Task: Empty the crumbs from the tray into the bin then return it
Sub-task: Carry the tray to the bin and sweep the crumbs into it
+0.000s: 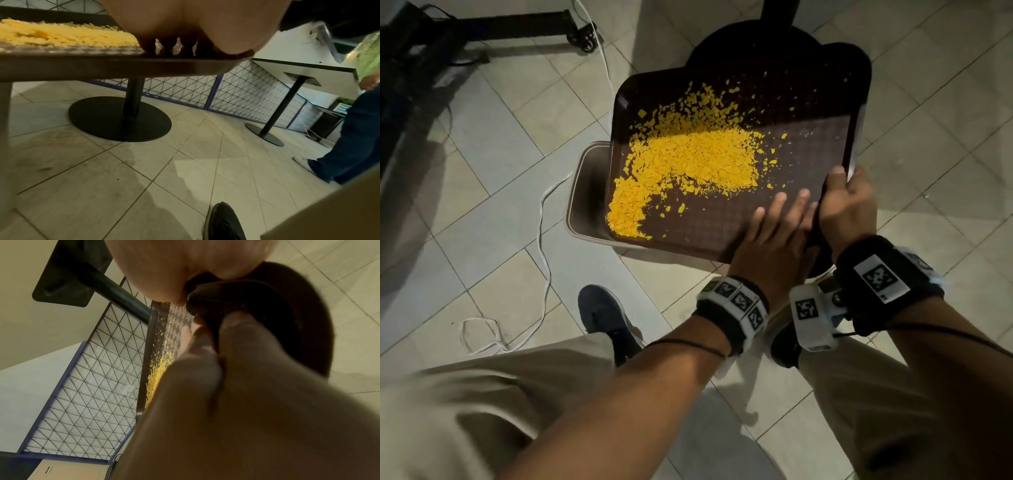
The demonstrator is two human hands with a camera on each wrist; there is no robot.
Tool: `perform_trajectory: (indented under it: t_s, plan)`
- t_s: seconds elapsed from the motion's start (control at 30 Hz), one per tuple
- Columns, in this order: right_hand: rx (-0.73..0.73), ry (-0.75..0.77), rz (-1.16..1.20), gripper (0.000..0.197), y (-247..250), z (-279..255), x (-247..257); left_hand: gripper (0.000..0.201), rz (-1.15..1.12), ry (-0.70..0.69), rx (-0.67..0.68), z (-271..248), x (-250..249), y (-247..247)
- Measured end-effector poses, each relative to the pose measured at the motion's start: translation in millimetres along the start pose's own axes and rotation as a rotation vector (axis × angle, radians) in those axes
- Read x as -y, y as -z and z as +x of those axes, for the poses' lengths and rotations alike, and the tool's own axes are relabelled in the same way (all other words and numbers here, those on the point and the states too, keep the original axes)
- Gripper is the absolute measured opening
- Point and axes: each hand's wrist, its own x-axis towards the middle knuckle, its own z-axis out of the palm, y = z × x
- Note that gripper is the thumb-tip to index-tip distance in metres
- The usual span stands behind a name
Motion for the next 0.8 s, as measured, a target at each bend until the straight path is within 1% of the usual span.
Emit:
perform_trajectory:
  t_s: [0.1, 0.17, 0.2, 0.23, 0.3, 0.37, 0.43, 0.53, 0.57, 0.6, 0.7, 0.77, 0.8]
  plan:
    - [-0.002, 0.003, -0.008, 0.026, 2.2, 1.2, 0.7, 0.056, -0.013, 0.026, -0.077, 10.2, 14.5, 1.0]
    - [0.013, -0.007, -0.004, 0.028, 2.8, 0.4, 1.2, 0.063, -0.024, 0.106, -0.034, 12.1, 35.3, 9.2]
    - [0.019, -0.015, -0.001, 0.029, 3.0, 0.2, 0.9, 0.066, -0.036, 0.163, 0.018, 12.1, 48.4, 12.4]
    - [0.016, -0.017, 0.0, 0.029, 2.3, -0.3, -0.2, 0.068, -0.046, 0.223, 0.059, 10.8, 61.7, 15.1]
    - [0.02, -0.026, 0.01, 0.031, 1.9, -1.2, -1.0, 0.068, -0.045, 0.317, 0.092, 2.5, 90.0, 17.6]
    - [0.03, -0.033, 0.018, 0.035, 2.0, -2.4, 1.0, 0.069, -0.065, 0.399, 0.108, -9.1, 115.4, 17.5]
    - [0.039, -0.04, 0.028, 0.035, 2.1, -2.9, 3.3, 0.07, -0.1, 0.479, 0.095, -19.9, 133.3, 19.8]
    - [0.038, -0.046, 0.021, 0.031, 2.9, -1.3, 3.3, 0.067, -0.172, 0.563, 0.07, -26.9, 133.9, 25.7]
    - [0.038, -0.047, 0.014, 0.029, 2.5, -1.0, 3.2, 0.066, -0.167, 0.552, 0.061, -28.0, 125.0, 28.8]
    - [0.038, -0.049, 0.016, 0.029, 2.3, -1.1, 3.2, 0.064, -0.156, 0.512, 0.049, -28.4, 112.9, 30.6]
    - [0.032, -0.066, 0.03, 0.033, 0.7, -2.0, 3.8, 0.06, -0.188, 0.285, 0.001, -24.1, 63.5, 31.0]
    - [0.023, -0.064, 0.018, 0.029, 0.7, -1.2, 3.6, 0.059, -0.15, 0.143, -0.025, -18.8, 32.8, 23.1]
    - [0.015, -0.057, 0.003, 0.026, 0.6, -0.6, 3.2, 0.058, -0.116, 0.104, -0.012, -16.8, 22.7, 17.5]
